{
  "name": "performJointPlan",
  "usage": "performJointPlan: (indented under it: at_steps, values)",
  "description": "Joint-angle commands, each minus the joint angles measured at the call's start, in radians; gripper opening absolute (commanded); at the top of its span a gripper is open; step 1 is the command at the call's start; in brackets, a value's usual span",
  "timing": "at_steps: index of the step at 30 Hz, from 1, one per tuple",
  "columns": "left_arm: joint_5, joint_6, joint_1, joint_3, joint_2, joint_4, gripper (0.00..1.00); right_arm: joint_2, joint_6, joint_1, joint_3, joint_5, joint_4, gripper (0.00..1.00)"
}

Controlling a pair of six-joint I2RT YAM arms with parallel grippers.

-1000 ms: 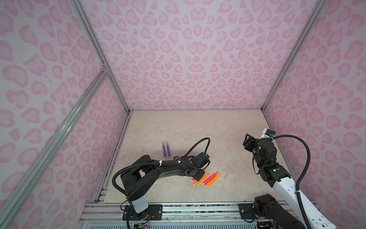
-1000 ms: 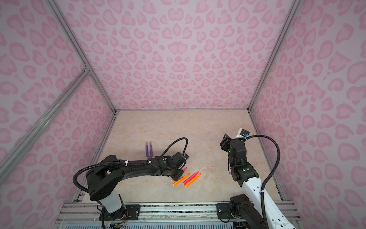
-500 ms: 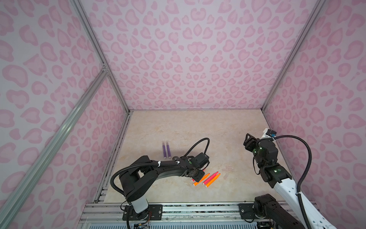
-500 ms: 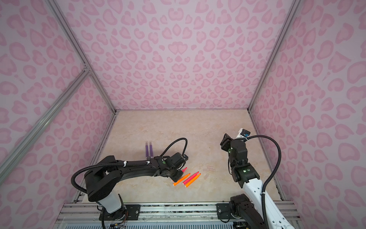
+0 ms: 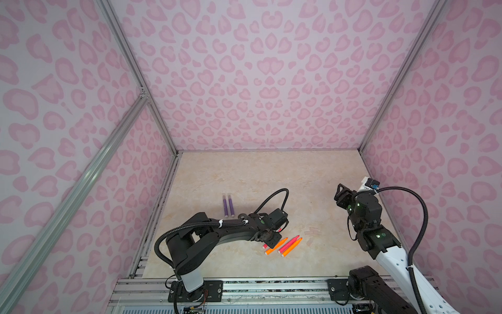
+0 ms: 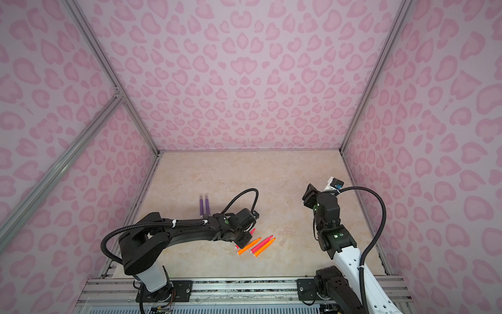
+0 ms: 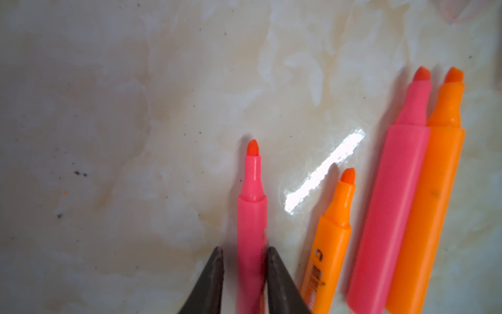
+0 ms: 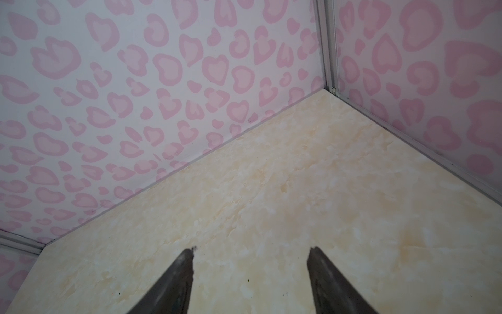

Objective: Insert the pens into the pen caps
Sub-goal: 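Close the left gripper on the pink highlighter nearest the purple markers, then lift the pink highlighter upright with the left gripper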

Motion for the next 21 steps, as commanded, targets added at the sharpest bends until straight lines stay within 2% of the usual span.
performJointPlan:
  at_steps: [1, 6, 9, 12, 15, 18, 21]
  values:
    - [0.018, 0.003, 0.000, 0.002, -0.002, -0.029, 0.24, -0.009, -0.001, 0.001, 0.000, -0.005, 0.010, 0.68]
    - [0.008, -0.012, 0.001, 0.002, -0.008, -0.023, 0.13, -0.007, 0.004, 0.000, -0.017, -0.003, 0.031, 0.68]
    - [-0.021, -0.040, 0.002, 0.008, -0.042, -0.018, 0.05, 0.010, 0.036, 0.001, -0.008, -0.061, 0.043, 0.67]
    - [-0.089, -0.077, 0.015, 0.047, -0.129, -0.036, 0.04, 0.023, 0.072, 0.004, -0.026, -0.151, 0.113, 0.68]
    - [-0.220, -0.136, 0.025, 0.124, -0.221, -0.053, 0.03, 0.038, 0.112, 0.030, -0.041, -0.164, 0.145, 0.68]
    - [-0.267, -0.222, 0.035, 0.134, -0.319, 0.031, 0.03, 0.045, 0.134, 0.091, -0.048, -0.158, 0.173, 0.68]
    - [-0.285, -0.230, 0.034, 0.043, -0.403, 0.207, 0.03, 0.038, 0.141, 0.189, -0.046, -0.112, 0.197, 0.68]
